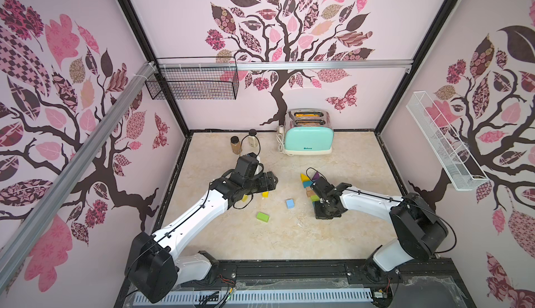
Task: Assemble a carrot with building blocks
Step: Adjust the building block at the center of the board.
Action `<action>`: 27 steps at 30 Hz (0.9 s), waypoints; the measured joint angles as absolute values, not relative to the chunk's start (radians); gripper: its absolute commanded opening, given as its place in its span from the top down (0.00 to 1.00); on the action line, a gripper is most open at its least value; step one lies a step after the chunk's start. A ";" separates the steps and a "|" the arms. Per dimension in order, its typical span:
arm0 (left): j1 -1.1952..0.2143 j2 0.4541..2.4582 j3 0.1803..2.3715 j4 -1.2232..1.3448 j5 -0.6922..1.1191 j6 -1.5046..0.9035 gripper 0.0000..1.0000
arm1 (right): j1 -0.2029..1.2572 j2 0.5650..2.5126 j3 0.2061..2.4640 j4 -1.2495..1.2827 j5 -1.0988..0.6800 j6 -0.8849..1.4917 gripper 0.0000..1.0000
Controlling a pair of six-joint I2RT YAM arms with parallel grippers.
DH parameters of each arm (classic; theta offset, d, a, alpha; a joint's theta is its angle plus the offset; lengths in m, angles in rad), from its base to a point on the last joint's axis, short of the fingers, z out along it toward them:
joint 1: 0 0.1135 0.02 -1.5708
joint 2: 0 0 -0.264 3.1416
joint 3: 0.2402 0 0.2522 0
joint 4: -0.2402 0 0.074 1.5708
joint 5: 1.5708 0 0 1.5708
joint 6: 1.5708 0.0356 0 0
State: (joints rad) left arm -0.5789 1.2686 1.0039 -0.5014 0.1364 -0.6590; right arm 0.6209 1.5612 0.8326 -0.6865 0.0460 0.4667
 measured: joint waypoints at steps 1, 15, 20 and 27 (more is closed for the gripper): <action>-0.579 1.269 1.004 -0.501 0.136 -0.659 0.15 | 0.620 1.563 0.835 -0.686 0.046 0.467 1.00; -0.579 1.269 0.998 -0.495 0.136 -0.659 0.15 | 0.617 1.587 0.856 -0.663 0.057 0.459 1.00; -0.579 1.270 0.998 -0.493 0.136 -0.659 0.15 | 0.617 1.588 0.857 -0.661 0.057 0.456 1.00; -0.579 1.272 0.998 -0.490 0.136 -0.659 0.14 | 0.615 1.582 0.858 -0.669 0.045 0.451 0.93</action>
